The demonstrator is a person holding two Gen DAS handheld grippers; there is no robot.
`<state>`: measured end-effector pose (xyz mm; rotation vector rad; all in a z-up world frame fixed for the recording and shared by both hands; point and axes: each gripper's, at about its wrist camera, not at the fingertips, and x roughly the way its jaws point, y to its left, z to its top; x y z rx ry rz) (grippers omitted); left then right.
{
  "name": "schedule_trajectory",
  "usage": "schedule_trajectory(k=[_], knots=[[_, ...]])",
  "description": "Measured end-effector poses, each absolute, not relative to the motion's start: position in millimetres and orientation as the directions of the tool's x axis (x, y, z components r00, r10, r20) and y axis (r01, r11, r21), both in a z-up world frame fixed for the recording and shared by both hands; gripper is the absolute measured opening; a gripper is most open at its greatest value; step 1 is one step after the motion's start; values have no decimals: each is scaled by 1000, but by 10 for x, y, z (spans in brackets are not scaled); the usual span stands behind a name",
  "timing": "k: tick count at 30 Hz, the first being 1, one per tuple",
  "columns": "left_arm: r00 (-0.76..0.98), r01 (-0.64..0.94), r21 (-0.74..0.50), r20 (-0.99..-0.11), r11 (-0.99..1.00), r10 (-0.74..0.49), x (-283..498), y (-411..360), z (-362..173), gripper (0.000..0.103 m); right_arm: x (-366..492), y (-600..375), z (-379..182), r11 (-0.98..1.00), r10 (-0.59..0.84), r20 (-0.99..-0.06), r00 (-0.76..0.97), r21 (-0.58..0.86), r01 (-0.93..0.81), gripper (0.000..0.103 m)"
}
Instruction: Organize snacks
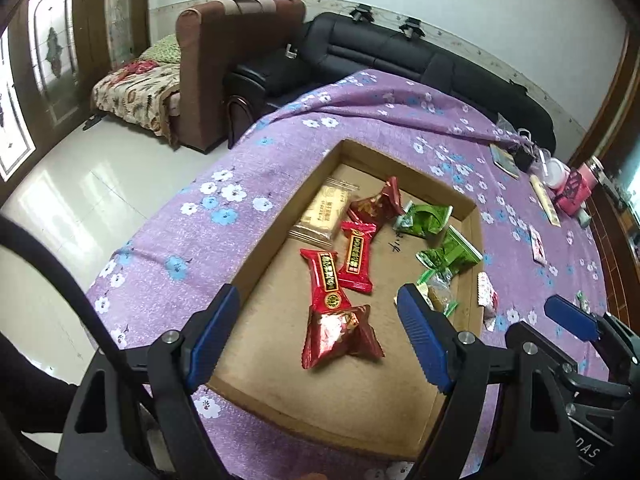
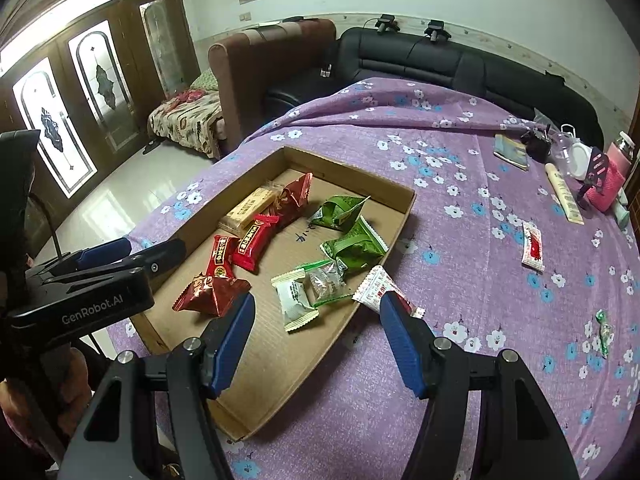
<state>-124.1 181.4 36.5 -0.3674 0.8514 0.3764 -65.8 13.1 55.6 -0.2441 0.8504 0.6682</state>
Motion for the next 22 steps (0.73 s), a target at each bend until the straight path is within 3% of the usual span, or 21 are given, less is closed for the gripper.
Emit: schedule_trajectory(k=[22], knots=[[607,-425,-103,-769,899,199,-1175,1691,370,81,-572,186,538,772,432,-767,475,43,-634,65]])
